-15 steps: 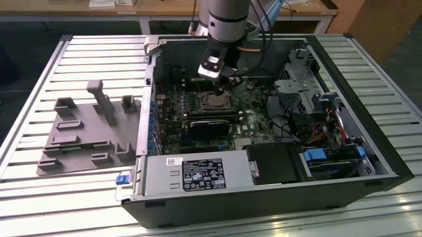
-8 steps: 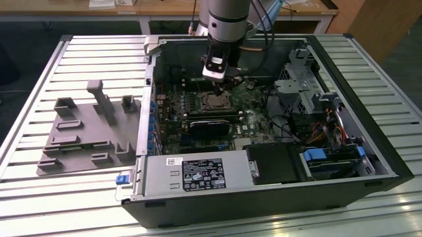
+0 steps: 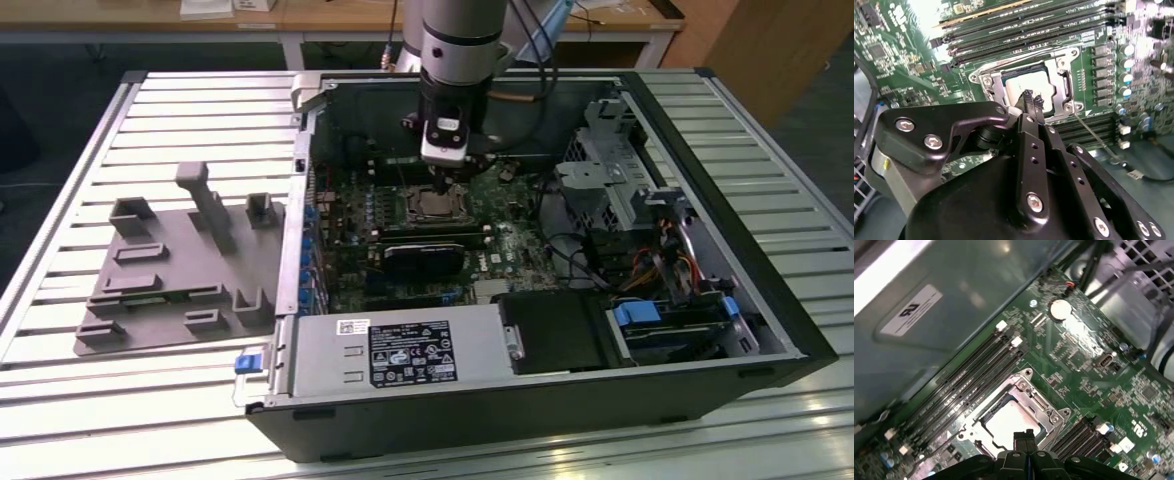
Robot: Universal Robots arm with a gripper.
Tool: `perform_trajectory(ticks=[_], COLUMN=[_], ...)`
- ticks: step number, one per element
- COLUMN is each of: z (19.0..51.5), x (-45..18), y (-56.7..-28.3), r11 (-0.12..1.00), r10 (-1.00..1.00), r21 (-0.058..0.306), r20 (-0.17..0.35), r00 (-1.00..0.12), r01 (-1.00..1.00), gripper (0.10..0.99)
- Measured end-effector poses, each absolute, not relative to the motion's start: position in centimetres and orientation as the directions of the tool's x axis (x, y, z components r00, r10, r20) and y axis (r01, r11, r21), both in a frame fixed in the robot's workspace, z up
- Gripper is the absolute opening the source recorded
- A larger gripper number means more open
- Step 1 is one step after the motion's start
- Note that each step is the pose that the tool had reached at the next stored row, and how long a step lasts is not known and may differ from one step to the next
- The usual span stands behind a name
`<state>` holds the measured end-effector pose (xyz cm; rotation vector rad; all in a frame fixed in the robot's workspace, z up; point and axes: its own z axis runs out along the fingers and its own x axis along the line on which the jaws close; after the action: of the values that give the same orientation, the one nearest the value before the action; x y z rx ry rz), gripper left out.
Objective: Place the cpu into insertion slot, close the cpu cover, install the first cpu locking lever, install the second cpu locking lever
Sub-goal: 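Close the cpu cover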
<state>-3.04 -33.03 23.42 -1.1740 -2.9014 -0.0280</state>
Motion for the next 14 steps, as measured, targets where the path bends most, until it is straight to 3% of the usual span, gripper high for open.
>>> perform_trajectory(ticks=[14], z=[23.40], x=[-3.04], y=[-33.03], r11=[0.867], r10=[0.498], r21=[0.012], r20=[0.017], r00=[-0.867], r01=[0.498], gripper=[0.106])
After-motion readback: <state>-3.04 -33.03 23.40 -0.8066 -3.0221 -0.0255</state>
